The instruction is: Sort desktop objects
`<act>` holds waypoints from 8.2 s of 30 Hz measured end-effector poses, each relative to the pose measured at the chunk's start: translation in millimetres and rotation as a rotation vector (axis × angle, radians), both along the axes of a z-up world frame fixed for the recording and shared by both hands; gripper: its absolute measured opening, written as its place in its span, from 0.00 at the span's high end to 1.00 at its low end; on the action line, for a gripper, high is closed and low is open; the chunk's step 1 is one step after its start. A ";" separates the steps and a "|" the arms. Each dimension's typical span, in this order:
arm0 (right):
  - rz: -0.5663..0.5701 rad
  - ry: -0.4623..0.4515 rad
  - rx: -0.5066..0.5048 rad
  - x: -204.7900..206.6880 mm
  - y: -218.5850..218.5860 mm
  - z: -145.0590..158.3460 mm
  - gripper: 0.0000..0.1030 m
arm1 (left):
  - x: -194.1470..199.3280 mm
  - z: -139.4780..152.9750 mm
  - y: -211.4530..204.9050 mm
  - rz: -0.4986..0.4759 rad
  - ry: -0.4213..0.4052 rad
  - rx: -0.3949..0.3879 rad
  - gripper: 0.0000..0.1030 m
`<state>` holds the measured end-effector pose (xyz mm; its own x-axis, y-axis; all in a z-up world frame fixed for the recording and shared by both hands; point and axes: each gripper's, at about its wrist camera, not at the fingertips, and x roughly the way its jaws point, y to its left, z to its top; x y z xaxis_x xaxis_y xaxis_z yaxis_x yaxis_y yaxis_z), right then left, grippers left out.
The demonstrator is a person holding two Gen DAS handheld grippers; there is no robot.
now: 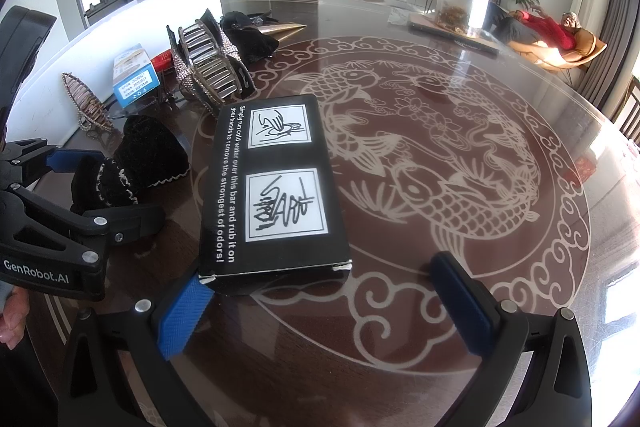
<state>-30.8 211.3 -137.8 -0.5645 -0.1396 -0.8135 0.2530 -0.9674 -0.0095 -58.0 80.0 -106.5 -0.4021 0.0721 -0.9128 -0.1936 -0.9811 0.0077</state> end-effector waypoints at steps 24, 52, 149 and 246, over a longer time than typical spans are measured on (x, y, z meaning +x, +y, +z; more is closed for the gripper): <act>0.000 0.000 0.000 0.0 0.2 0.2 0.00 | 0.4 -0.5 -0.3 0.003 0.002 0.000 0.00; 0.000 0.000 0.000 0.4 0.1 0.2 0.00 | -4.6 -1.3 2.6 0.007 0.011 0.000 0.00; 0.000 -0.001 0.000 0.7 -0.5 0.5 0.00 | 1.3 1.4 -7.2 -0.044 -0.012 0.024 0.00; 0.047 -0.019 0.001 -29.9 2.7 -2.7 0.00 | 26.8 14.6 -47.4 0.247 0.055 0.250 0.00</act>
<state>-60.8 214.0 -140.5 -0.5421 -0.1653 -0.8239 0.2986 -0.9544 -0.0049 -31.2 32.5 -91.9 -0.4829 0.1850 -0.8559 0.0435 -0.9712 -0.2344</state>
